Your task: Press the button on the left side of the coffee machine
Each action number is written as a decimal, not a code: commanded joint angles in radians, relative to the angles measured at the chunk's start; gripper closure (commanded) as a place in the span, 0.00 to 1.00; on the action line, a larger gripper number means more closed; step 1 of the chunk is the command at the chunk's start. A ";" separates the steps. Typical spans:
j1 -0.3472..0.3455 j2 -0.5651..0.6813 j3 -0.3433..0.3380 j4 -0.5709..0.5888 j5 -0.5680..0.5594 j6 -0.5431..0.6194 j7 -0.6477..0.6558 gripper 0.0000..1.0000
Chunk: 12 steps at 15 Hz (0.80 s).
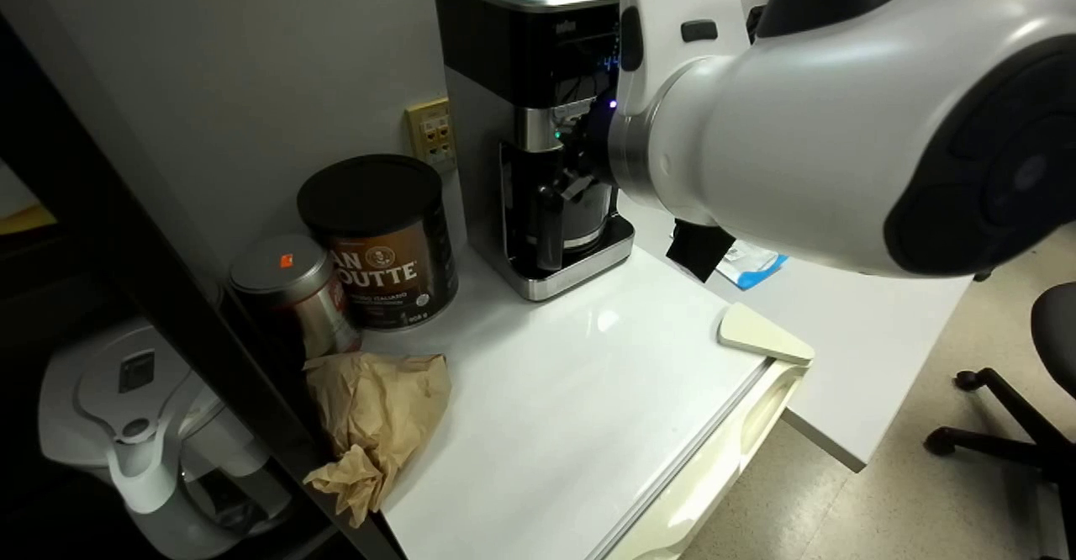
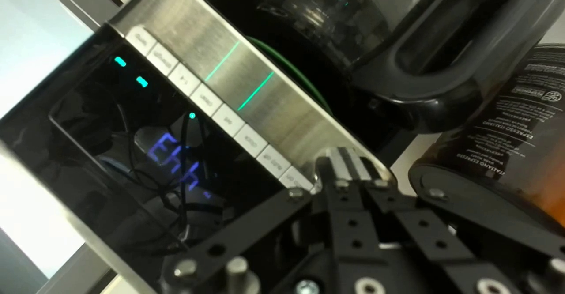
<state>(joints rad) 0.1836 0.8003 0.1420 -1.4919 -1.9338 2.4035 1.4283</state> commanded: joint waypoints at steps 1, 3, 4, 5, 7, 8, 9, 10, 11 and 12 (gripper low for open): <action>0.003 0.039 0.002 0.055 0.014 -0.020 -0.027 1.00; 0.003 0.045 0.002 0.060 0.016 -0.020 -0.027 1.00; 0.004 0.045 0.001 0.060 0.015 -0.019 -0.024 1.00; 0.003 0.045 0.001 0.061 0.015 -0.019 -0.024 1.00; 0.003 0.043 0.001 0.062 0.014 -0.018 -0.021 1.00; 0.003 0.042 0.002 0.062 0.014 -0.017 -0.021 1.00; 0.003 0.040 0.002 0.061 0.015 -0.017 -0.020 1.00; 0.003 0.035 0.003 0.055 0.013 -0.015 -0.017 1.00; 0.002 0.028 0.003 0.045 0.010 -0.011 -0.013 1.00; -0.002 0.009 0.005 0.017 0.007 0.003 -0.008 1.00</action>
<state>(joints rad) 0.1843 0.8167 0.1420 -1.4792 -1.9288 2.4029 1.4278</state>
